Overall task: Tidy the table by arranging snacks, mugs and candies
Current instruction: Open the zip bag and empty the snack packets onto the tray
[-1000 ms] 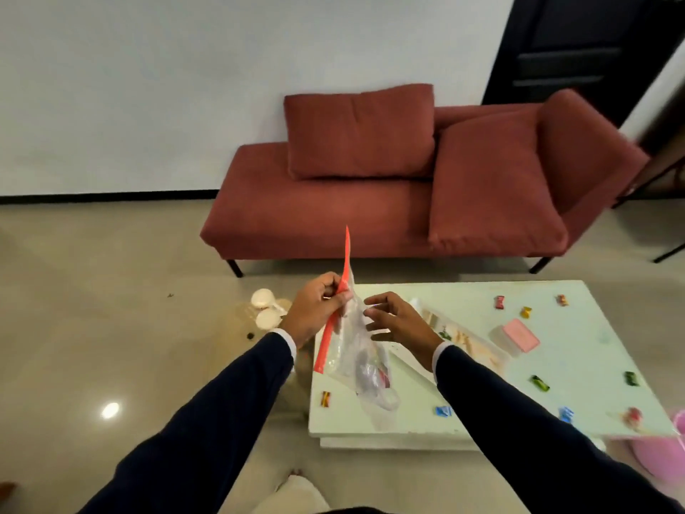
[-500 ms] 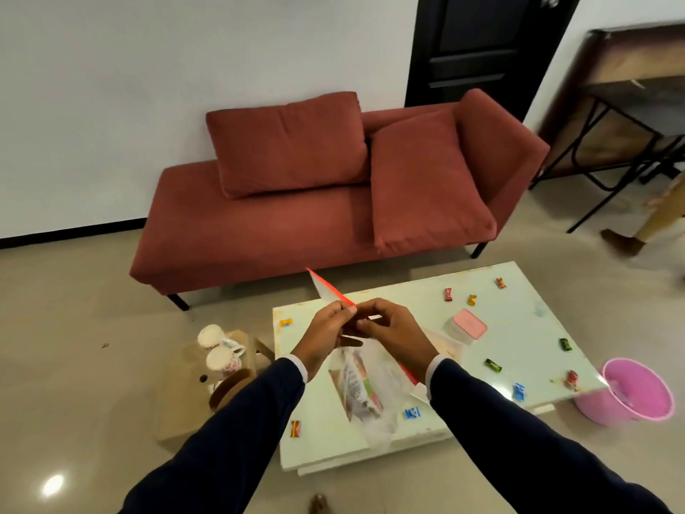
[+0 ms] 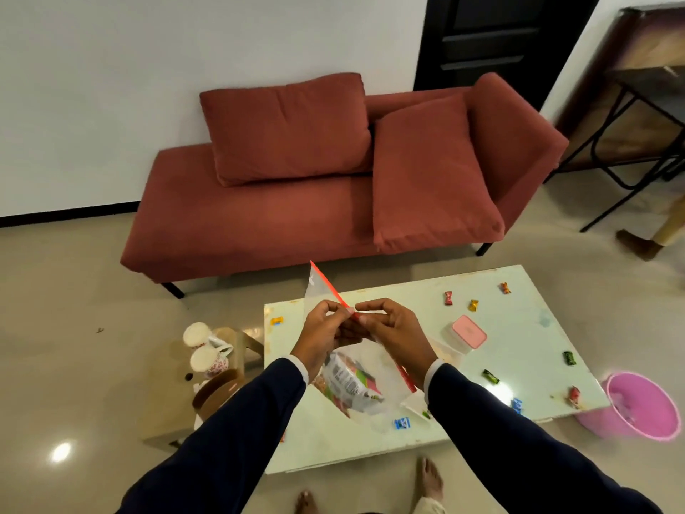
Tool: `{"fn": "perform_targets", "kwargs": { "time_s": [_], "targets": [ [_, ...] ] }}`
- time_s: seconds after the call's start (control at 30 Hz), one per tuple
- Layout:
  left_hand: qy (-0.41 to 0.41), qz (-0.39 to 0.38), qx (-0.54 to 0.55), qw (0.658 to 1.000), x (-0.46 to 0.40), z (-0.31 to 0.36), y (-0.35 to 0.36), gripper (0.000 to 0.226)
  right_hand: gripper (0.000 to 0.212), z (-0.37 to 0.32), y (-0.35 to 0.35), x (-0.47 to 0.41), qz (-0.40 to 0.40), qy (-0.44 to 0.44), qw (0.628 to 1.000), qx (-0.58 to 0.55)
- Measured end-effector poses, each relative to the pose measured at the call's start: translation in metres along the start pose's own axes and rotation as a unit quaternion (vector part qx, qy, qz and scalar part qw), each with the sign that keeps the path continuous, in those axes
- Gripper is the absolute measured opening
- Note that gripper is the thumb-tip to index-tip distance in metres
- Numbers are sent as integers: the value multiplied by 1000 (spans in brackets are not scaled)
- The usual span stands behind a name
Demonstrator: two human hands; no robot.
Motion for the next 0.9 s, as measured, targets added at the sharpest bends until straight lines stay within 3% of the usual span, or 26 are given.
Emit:
{"fn": "perform_targets", "kwargs": {
  "time_s": [0.17, 0.47, 0.9],
  "targets": [
    [24, 23, 42, 999, -9, 8, 35, 22, 21, -3, -38, -26, -58, 3, 997, -48],
    [1, 96, 74, 993, -20, 10, 101, 21, 27, 2, -102, -51, -115, 3, 993, -22],
    [8, 147, -93, 985, -24, 19, 111, 14, 16, -6, -115, -76, -172, -19, 978, 117]
  ]
}}
Point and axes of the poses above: each hand's wrist, its own x-axis away from the middle knuckle, its own y-axis out of the palm, z = x × y, the point moved 8 cm from there along -x, towards the middle knuckle, and after that the axes turned 11 degrees about -y, right-handed, at the moved point
